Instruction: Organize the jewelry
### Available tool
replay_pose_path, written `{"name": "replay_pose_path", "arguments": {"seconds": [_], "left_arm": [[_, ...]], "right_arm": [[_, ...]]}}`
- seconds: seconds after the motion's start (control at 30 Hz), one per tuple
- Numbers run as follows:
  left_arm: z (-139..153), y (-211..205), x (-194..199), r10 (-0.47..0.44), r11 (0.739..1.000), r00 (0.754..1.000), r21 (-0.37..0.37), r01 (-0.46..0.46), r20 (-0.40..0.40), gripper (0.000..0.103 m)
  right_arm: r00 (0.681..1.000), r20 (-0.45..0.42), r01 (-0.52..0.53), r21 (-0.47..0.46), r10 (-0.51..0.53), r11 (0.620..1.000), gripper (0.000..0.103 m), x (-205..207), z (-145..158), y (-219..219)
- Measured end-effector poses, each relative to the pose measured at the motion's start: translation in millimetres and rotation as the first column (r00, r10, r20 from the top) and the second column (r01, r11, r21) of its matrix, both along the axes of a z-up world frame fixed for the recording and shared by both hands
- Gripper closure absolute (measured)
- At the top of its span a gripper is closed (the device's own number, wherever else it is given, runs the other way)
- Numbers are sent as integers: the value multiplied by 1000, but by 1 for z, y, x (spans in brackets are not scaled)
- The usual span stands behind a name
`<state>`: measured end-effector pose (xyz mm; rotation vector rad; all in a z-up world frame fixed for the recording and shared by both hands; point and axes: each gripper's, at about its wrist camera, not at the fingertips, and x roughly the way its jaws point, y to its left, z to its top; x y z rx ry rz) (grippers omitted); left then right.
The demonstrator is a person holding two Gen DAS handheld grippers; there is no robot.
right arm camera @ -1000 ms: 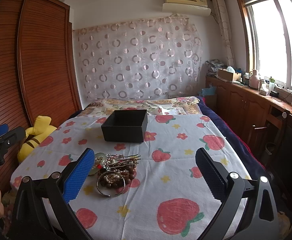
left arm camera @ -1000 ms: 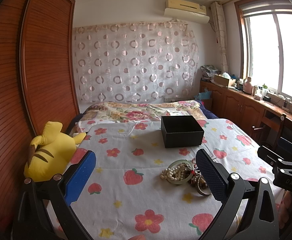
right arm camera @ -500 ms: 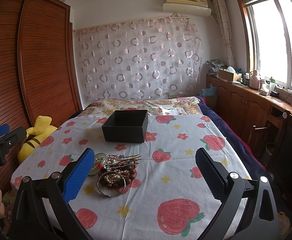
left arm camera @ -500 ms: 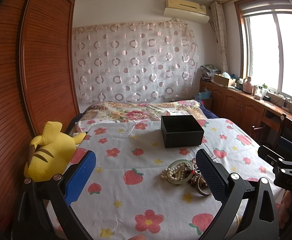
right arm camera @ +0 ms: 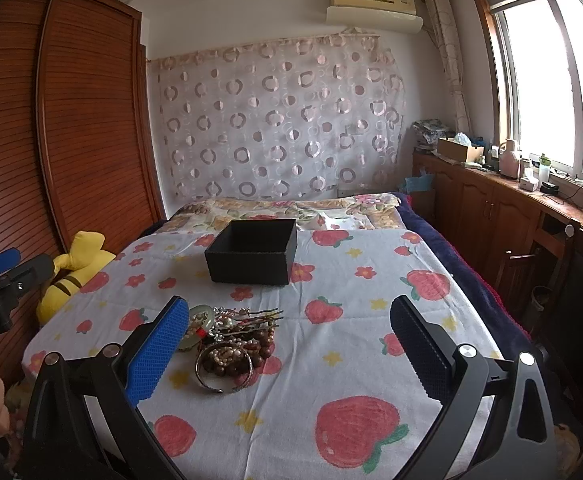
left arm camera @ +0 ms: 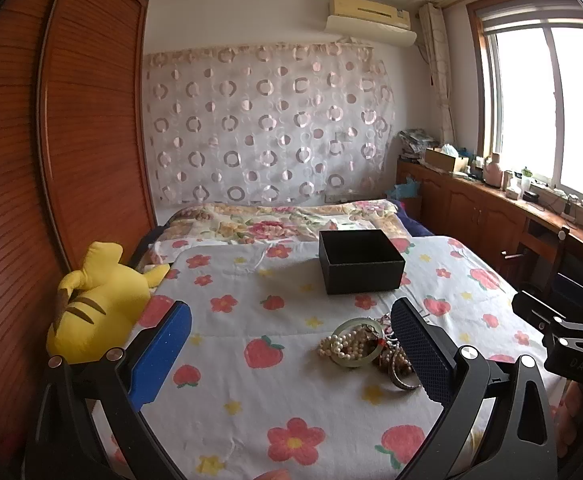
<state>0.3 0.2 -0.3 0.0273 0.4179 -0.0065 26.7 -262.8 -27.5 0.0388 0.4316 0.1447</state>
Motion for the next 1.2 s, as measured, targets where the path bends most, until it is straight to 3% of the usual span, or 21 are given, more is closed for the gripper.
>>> {"name": "replay_pose_path", "arguments": {"seconds": [0.23, 0.7, 0.97, 1.13, 1.2], "left_arm": [[-4, -3, 5, -1, 1000, 1000, -4, 1, -26, 6], [-48, 0, 26, -65, 998, 987, 0, 66, -144, 6], [-75, 1, 38, -125, 992, 969, -19, 124, -211, 6], [-86, 7, 43, -142, 990, 961, -43, 136, -238, 6], [-89, 9, 45, -146, 989, 958, -47, 139, -249, 6]], "right_arm": [[1000, -10, -7, 0, 7, 1000, 2, -3, -1, 15], [991, -77, -112, -10, 111, 994, 3, 20, -25, -2], [945, -231, -245, -26, 232, 969, 47, 44, -59, 9], [893, -327, -329, -9, 308, 944, 77, 59, -84, 26], [881, -350, -342, -10, 317, 940, 84, 63, -90, 31]]}}
